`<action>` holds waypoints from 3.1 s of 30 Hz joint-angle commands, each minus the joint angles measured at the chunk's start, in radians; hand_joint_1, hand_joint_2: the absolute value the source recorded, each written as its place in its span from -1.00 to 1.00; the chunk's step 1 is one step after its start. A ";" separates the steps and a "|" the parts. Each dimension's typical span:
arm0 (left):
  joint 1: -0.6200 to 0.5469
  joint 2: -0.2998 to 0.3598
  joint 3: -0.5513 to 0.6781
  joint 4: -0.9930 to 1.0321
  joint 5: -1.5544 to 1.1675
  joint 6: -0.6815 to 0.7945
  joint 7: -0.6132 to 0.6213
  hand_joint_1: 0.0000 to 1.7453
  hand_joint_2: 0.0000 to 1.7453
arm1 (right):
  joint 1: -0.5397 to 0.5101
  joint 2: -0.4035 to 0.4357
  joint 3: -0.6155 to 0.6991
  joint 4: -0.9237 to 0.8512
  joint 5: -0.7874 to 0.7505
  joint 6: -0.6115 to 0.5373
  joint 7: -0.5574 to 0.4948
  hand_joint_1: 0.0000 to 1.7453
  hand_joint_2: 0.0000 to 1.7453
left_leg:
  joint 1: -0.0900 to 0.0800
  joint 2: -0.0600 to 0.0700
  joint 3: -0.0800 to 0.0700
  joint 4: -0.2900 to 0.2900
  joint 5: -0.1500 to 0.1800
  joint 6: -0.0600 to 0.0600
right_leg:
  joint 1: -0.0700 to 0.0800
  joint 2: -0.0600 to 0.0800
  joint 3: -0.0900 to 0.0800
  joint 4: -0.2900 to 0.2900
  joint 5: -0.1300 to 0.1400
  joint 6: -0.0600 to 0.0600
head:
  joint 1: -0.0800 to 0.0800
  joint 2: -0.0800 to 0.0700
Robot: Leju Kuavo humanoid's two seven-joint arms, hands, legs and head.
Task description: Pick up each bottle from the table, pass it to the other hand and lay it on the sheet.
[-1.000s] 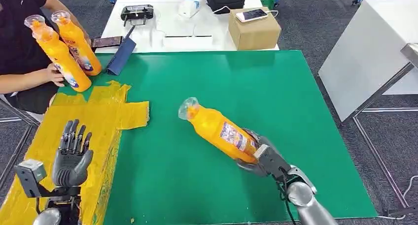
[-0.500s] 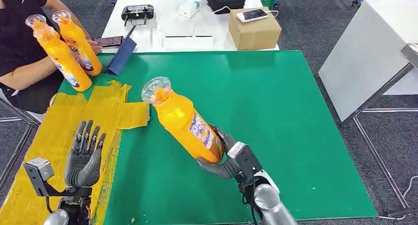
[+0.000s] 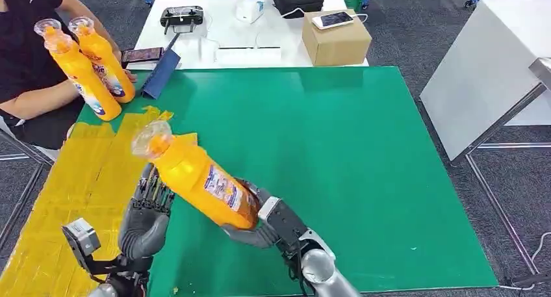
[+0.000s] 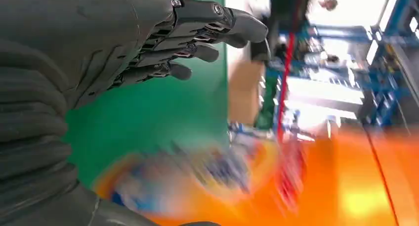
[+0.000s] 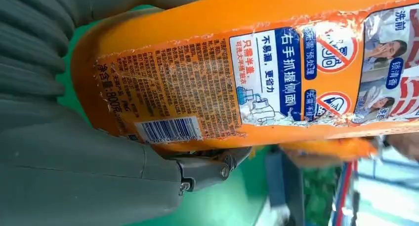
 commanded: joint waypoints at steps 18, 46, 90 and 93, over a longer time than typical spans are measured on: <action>-0.134 0.111 -0.207 0.191 -0.673 0.318 -0.028 -1.00 1.00 | -0.073 -0.004 0.229 0.206 0.048 0.004 -0.032 1.00 1.00 | 0.001 -0.002 0.005 -0.003 0.001 -0.003 | 0.001 0.000 0.005 -0.002 0.000 -0.004 | 0.000 0.000; -0.160 0.104 -0.103 0.274 -0.611 0.270 -0.022 1.00 1.00 | -0.122 0.016 0.299 0.288 0.067 0.010 -0.046 1.00 1.00 | 0.001 0.000 0.001 0.000 0.000 -0.002 | 0.001 0.001 0.001 0.000 0.000 -0.002 | 0.000 0.000; -0.184 0.065 0.439 0.142 -0.559 0.418 -0.130 1.00 1.00 | 0.008 -0.140 0.159 -0.041 0.128 -0.037 -0.048 -1.00 -1.00 | 0.002 -0.002 0.002 0.000 0.000 -0.002 | 0.001 0.000 0.002 -0.001 -0.001 -0.003 | 0.001 0.000; -0.184 0.065 0.439 0.142 -0.559 0.418 -0.130 1.00 1.00 | 0.008 -0.140 0.159 -0.041 0.128 -0.037 -0.048 -1.00 -1.00 | 0.002 -0.003 0.002 0.001 -0.001 -0.003 | 0.002 -0.001 0.003 0.000 -0.001 -0.003 | 0.000 0.000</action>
